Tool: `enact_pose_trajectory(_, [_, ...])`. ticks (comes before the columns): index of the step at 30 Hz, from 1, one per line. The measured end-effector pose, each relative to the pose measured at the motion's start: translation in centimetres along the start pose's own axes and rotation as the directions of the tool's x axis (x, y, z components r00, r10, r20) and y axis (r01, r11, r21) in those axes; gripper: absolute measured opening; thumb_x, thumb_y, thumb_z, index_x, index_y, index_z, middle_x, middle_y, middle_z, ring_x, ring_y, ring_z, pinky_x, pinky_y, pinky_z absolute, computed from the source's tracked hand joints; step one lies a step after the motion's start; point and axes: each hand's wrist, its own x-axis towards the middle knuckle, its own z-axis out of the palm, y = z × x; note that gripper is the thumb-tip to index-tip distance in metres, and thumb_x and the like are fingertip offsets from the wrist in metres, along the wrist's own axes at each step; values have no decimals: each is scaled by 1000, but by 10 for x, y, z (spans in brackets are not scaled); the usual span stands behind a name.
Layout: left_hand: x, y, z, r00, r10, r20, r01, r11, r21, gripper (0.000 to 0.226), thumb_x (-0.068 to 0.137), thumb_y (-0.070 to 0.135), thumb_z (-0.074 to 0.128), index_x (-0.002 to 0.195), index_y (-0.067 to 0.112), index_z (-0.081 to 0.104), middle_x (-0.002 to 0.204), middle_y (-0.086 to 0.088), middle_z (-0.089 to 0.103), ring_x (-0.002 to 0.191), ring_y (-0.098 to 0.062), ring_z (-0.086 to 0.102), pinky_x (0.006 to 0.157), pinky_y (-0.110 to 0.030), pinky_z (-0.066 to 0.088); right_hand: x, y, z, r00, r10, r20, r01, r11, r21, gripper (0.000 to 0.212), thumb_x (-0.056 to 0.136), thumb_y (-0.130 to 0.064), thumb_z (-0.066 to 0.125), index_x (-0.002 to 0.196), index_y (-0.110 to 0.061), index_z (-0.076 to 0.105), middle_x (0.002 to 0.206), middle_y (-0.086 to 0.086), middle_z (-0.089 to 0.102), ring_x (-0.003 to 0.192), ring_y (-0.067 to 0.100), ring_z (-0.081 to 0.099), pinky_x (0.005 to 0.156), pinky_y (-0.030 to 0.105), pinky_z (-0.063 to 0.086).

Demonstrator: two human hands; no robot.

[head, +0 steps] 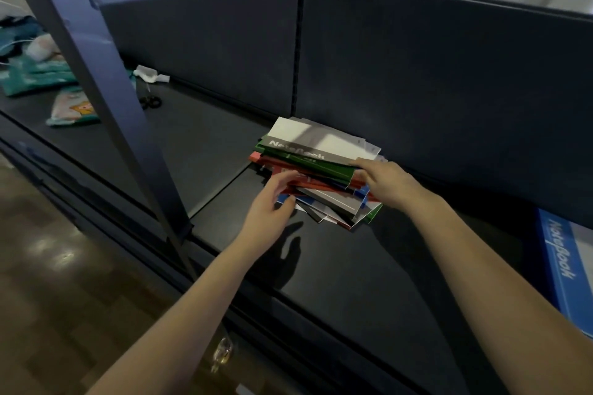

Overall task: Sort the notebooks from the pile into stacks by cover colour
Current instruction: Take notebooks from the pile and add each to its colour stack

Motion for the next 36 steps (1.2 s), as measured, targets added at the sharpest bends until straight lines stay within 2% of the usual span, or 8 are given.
enact_pose_trajectory(5, [1,13,7,989,-31,-145,4,983,-181,53,95,-6,45,142,15,32,134,-4,50,114,6,53,101,-19,43,-18,-2,21,932,-167,-322,125,981,-147,35,98,-38,41,108,-17,67,105,3,67,107,23,58,102,41,37])
enact_pose_trajectory(8, [6,17,13,975,-134,-180,54,920,-389,57,97,5,49,144,27,25,137,-3,50,121,-8,53,104,-39,45,-36,-10,39,780,-291,-554,285,953,-100,38,94,-36,43,86,-9,70,89,4,70,89,25,66,98,46,44])
enact_pose_trajectory(12, [10,27,21,949,-244,-202,89,818,-568,73,96,11,52,149,35,9,143,-7,46,126,-26,50,88,-41,55,-52,-36,43,674,-460,-578,465,872,-152,30,90,-31,53,83,-8,70,88,5,72,81,18,68,93,44,51])
enact_pose_trajectory(16, [12,29,27,931,-249,-265,50,809,-586,84,93,2,54,148,44,5,138,-9,51,119,-28,57,79,-36,56,-68,-51,50,661,-515,-546,524,838,-155,29,91,-32,54,91,-8,71,93,5,72,80,17,69,67,33,58])
enact_pose_trajectory(23, [5,29,41,944,-167,-285,11,878,-478,93,84,-5,50,144,52,9,151,0,35,130,-20,47,108,-50,39,-84,-38,54,704,-555,-443,545,822,-164,44,95,-49,43,99,-14,71,105,1,71,95,14,67,69,27,57])
enact_pose_trajectory(26, [5,27,45,946,-164,-279,18,888,-460,85,90,-11,47,146,44,15,144,3,43,126,-16,49,100,-38,47,-87,-28,50,816,-386,-430,395,916,-72,47,93,-50,41,115,-17,66,124,-1,63,112,15,60,86,32,54])
enact_pose_trajectory(29, [5,31,49,959,-147,-242,24,894,-447,83,92,-12,46,149,40,13,128,17,49,114,0,53,81,-16,50,-85,-13,40,933,92,-349,30,944,328,55,96,-49,44,143,-21,39,149,-4,37,136,12,35,107,30,35])
enact_pose_trajectory(36, [4,46,75,981,-141,-136,62,881,-469,85,91,-4,56,147,46,15,137,0,53,121,-12,55,98,-39,48,-107,9,19,925,345,-157,-114,648,753,64,87,-41,63,141,-25,32,108,-18,52,96,2,53,62,10,44])
